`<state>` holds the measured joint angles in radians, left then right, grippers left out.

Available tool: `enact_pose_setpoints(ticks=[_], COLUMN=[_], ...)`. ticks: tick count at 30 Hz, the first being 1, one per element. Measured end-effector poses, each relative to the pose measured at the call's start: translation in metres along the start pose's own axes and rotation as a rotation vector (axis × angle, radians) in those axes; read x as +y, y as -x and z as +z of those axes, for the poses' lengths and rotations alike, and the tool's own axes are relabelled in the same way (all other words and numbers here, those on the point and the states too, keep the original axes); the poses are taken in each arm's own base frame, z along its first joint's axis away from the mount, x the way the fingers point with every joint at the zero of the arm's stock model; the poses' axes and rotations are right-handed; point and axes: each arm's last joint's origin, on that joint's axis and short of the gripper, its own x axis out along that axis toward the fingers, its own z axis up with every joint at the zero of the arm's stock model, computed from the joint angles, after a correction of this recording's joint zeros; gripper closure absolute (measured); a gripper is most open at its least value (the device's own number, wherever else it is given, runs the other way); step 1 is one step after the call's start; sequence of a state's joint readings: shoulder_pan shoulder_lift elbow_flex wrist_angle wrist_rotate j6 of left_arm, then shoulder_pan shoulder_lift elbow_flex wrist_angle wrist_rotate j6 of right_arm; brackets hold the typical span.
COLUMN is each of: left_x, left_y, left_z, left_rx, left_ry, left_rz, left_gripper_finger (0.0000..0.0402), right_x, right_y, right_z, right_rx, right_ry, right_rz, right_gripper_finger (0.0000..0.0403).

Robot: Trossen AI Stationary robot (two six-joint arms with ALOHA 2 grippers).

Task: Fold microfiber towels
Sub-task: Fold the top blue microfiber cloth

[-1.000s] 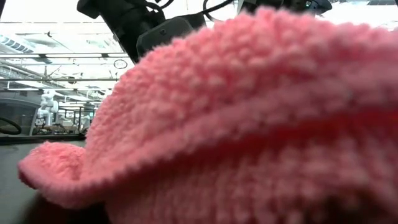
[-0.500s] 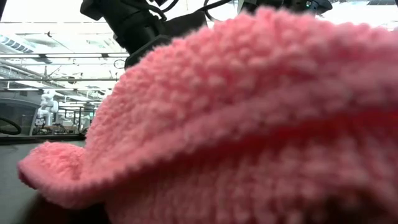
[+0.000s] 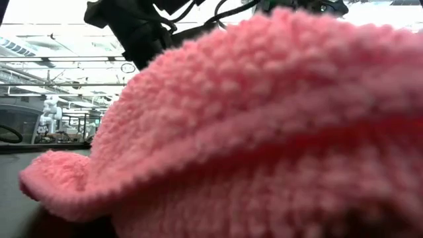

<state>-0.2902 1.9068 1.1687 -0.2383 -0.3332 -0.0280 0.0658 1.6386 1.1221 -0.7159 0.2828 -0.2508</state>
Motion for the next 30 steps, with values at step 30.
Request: enact_pose_setpoints(ticks=[30], left_x=[-0.002], left_y=[0.0], left_z=[0.0], left_rx=[-0.004], left_ry=[0.033], left_rz=[-0.043], left_gripper_finger=[0.0273], right_x=[-0.011], right_y=[0.067], right_z=[-0.018], right_rx=[-0.198], right_ry=[-0.232], right_rz=[-0.026], right_gripper_finger=[0.0259])
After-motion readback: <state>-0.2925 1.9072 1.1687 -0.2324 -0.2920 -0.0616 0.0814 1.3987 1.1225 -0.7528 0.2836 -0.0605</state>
